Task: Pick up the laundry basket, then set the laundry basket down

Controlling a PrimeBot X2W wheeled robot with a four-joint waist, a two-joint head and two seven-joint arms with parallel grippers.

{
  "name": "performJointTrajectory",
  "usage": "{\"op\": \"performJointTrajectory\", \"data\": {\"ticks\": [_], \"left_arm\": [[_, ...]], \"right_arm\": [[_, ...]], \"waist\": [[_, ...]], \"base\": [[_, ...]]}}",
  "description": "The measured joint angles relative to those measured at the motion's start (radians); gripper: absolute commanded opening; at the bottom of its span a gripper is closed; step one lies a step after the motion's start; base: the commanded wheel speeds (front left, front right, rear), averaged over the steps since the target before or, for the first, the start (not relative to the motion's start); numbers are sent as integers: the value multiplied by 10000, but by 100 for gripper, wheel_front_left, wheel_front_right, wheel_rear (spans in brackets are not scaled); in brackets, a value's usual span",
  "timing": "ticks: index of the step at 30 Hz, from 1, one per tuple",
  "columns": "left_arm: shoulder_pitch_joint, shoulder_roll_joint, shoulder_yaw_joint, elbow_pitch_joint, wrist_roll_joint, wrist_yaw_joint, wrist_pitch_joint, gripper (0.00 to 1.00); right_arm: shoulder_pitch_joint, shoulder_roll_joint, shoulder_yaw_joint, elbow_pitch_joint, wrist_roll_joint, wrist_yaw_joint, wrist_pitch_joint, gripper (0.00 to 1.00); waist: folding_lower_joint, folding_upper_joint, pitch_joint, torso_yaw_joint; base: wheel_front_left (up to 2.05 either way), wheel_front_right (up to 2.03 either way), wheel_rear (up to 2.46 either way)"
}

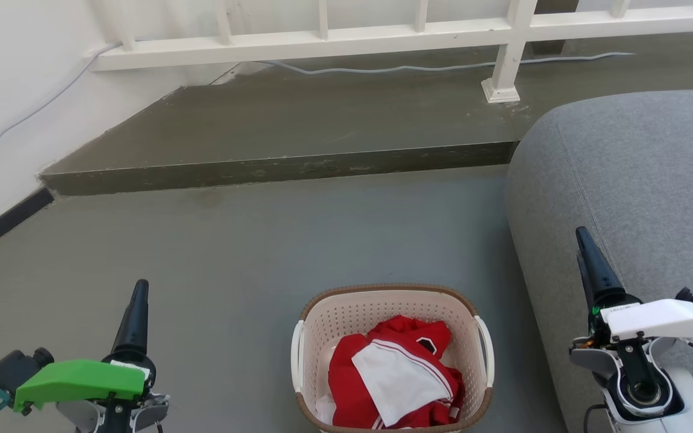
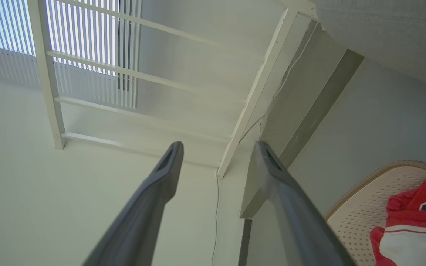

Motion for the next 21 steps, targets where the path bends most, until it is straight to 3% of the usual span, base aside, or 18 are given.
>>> {"op": "performJointTrajectory", "data": {"ticks": [21], "left_arm": [[-96, 36, -247, -297, 3710, -2, -719, 100]], "right_arm": [[-473, -508, 775, 81, -3277, 0, -759, 100]], "waist": [[0, 0, 0, -75]], "base": [[0, 0, 0]]}}
